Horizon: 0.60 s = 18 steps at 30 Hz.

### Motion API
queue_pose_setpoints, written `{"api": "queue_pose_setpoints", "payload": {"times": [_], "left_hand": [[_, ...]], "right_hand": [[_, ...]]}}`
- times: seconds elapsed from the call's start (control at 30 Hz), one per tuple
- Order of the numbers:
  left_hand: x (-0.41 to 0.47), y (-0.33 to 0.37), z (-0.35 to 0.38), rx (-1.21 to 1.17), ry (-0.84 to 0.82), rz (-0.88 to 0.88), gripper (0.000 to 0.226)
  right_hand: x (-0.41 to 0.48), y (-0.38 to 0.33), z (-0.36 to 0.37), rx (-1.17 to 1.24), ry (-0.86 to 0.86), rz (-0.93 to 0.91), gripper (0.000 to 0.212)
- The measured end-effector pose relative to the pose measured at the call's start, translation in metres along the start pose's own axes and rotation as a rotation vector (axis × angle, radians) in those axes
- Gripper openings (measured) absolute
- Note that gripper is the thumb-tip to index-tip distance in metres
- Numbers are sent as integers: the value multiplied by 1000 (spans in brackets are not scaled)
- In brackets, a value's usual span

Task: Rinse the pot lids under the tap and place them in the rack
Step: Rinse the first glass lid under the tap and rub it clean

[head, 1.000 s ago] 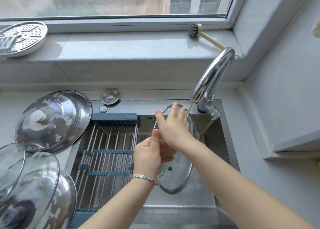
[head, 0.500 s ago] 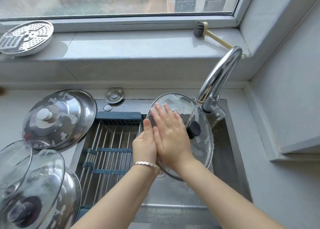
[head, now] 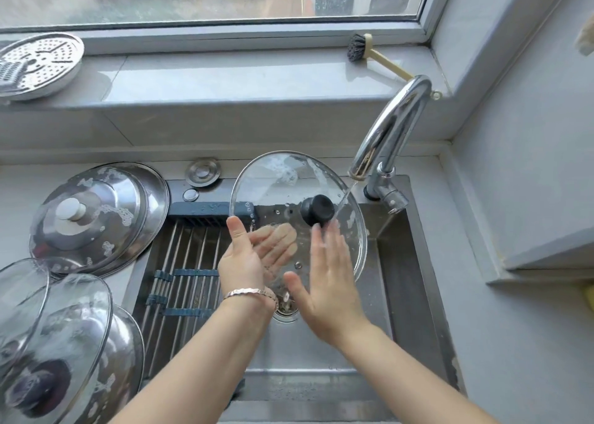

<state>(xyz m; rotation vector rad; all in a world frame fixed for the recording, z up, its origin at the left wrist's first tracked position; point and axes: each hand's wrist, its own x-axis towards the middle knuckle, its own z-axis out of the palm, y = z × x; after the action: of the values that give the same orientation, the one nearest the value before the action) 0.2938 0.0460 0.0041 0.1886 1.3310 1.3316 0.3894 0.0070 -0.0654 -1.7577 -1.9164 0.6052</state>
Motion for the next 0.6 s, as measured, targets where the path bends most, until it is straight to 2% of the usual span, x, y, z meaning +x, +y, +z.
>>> {"api": "queue_pose_setpoints", "payload": {"times": [0.1, 0.13, 0.23, 0.3, 0.37, 0.47, 0.53, 0.6], "left_hand": [[-2, 2, -5, -7, 22, 32, 53], [-3, 3, -6, -9, 26, 37, 53], [-6, 2, -7, -6, 14, 12, 53], [-6, 1, -10, -3, -2, -27, 54], [-4, -2, -16, 9, -5, -65, 55], [1, -7, -30, 24, -11, -187, 54], [9, -14, -40, 37, -5, -310, 54], [16, -25, -46, 118, 6, -427, 57]], "right_hand": [[14, 23, -15, 183, -7, 348, 88], [14, 24, -19, 176, -23, 378, 86], [3, 14, -19, 93, -40, 167, 85], [5, 22, -24, 122, -42, 184, 80], [19, 36, -37, 298, -32, 426, 70], [33, 53, -59, 815, -76, 755, 54], [31, 55, -70, 1151, -85, 819, 32], [28, 56, -78, 1207, -75, 807, 18]]}}
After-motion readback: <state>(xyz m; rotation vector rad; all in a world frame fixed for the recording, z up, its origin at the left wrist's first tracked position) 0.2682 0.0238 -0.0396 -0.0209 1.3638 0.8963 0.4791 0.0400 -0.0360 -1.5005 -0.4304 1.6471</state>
